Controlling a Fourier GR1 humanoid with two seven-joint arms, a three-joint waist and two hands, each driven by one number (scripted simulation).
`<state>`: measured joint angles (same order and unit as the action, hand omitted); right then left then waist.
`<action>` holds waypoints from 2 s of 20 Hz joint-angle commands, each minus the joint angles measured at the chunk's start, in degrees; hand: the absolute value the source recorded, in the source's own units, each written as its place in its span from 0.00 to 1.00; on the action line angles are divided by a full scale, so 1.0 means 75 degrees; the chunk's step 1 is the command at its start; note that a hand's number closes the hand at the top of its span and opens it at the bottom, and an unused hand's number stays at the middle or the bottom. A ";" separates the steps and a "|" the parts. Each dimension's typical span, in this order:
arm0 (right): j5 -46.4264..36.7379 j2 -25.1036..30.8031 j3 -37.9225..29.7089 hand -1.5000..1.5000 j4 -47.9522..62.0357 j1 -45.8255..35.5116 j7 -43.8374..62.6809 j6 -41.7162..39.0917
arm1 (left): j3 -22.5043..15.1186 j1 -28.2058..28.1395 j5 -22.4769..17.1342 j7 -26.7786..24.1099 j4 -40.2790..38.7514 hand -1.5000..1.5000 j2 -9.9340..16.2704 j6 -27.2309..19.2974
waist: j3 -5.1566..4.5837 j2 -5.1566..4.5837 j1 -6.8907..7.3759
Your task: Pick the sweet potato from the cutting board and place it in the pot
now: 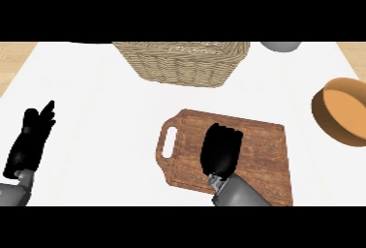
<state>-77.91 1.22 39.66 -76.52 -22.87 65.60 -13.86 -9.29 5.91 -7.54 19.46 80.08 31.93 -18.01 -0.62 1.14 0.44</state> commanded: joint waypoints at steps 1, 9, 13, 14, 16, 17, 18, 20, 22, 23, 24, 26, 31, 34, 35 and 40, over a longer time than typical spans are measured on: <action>-0.0383 -0.0154 -0.0009 1.00 0.0944 -0.0539 0.0736 -0.0290 | 0.0366 0.0104 -0.0088 -0.0222 -0.0235 0.50 0.0204 0.0335 | 0.0079 -0.0167 0.0029; -0.1537 -0.0154 0.0669 1.00 0.0363 -0.0425 0.1096 -0.0414 | 0.0174 0.0096 0.0410 -0.0148 -0.0251 0.50 -0.0304 -0.0012 | 0.0078 -0.0147 -0.0065; 0.0652 0.2857 -0.1366 1.00 -0.1630 0.0823 -0.2222 0.0739 | 0.0483 -0.0361 0.0130 0.0107 -0.0079 0.50 -0.0068 -0.0095 | 0.0141 -0.0072 -0.0800; 0.0965 0.2894 -0.1567 1.00 -0.1681 0.0859 -0.2499 0.0743 | 0.0459 -0.0367 0.0145 0.0095 -0.0089 0.50 -0.0139 -0.0150 | 0.0163 -0.0090 -0.0934; 0.1406 0.3247 -0.1985 1.00 -0.1810 0.0995 -0.2941 0.0857 | 0.0543 -0.0435 0.0124 0.0062 -0.0067 0.50 -0.0074 -0.0165 | 0.0193 -0.0038 -0.1067; 0.1559 0.3560 -0.2227 1.00 -0.1875 0.0990 -0.3221 0.0952 | 0.0582 -0.0442 0.0130 0.0117 -0.0116 0.50 -0.0077 -0.0227 | 0.0194 -0.0037 -0.1160; 0.1851 0.3843 -0.2568 1.00 -0.1982 0.0988 -0.3549 0.1055 | 0.0599 -0.0497 0.0117 0.0086 -0.0091 0.50 -0.0065 -0.0218 | 0.0187 -0.0007 -0.1158; 0.2445 0.4150 -0.3193 1.00 -0.2254 0.0953 -0.4092 0.1363 | 0.0686 -0.0631 0.0100 0.0084 -0.0167 0.50 -0.0018 -0.0251 | 0.0198 0.0045 -0.1204; 0.2969 0.4495 -0.3750 1.00 -0.2568 0.0812 -0.4719 0.1653 | 0.0768 -0.0607 0.0030 0.0142 -0.0156 0.50 -0.0027 -0.0278 | 0.0203 0.0115 -0.1280; 0.3238 0.4674 -0.3997 1.00 -0.2739 0.0821 -0.5103 0.1852 | 0.0704 -0.0642 0.0034 0.0153 -0.0083 0.50 -0.0081 -0.0276 | 0.0213 0.0151 -0.1303; 0.3481 0.4866 -0.4275 1.00 -0.2756 0.0777 -0.5388 0.1910 | 0.0726 -0.0719 0.0020 0.0117 -0.0128 0.50 -0.0128 -0.0317 | 0.0208 0.0138 -0.1289; 0.4307 0.4889 -0.4903 1.00 -0.3006 0.0649 -0.5983 0.2203 | 0.0750 -0.0750 0.0010 0.0070 -0.0134 0.50 -0.0115 -0.0301 | 0.0222 0.0144 -0.1267; 0.6112 0.5558 -0.6471 1.00 -0.3155 0.0407 -0.7500 0.2173 | 0.0712 -0.0824 0.0071 -0.0048 -0.0050 0.50 -0.0097 -0.0282 | 0.0209 0.0136 -0.1259; 0.7262 0.6160 -0.7493 1.00 -0.2789 0.0333 -0.8472 0.1698 | 0.0777 -0.0816 0.0022 -0.0060 -0.0017 0.50 -0.0071 -0.0257 | 0.0180 0.0066 -0.1122; 0.7720 0.6387 -0.7837 1.00 -0.2721 0.0312 -0.8650 0.1348 | 0.0775 -0.0911 0.0047 -0.0095 0.0007 0.50 -0.0081 -0.0295 | 0.0165 0.0113 -0.1130; 0.9423 0.7646 -0.9239 1.00 -0.1169 0.0375 -1.0136 -0.0484 | 0.0587 -0.0929 0.0089 -0.0176 0.0245 0.50 -0.0090 -0.0094 | 0.0129 -0.0030 -0.0675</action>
<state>-16.23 52.11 -22.09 -91.74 -20.10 -2.97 -9.06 -3.91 -0.27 -7.17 18.72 80.37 31.47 -19.38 0.51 1.31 -6.70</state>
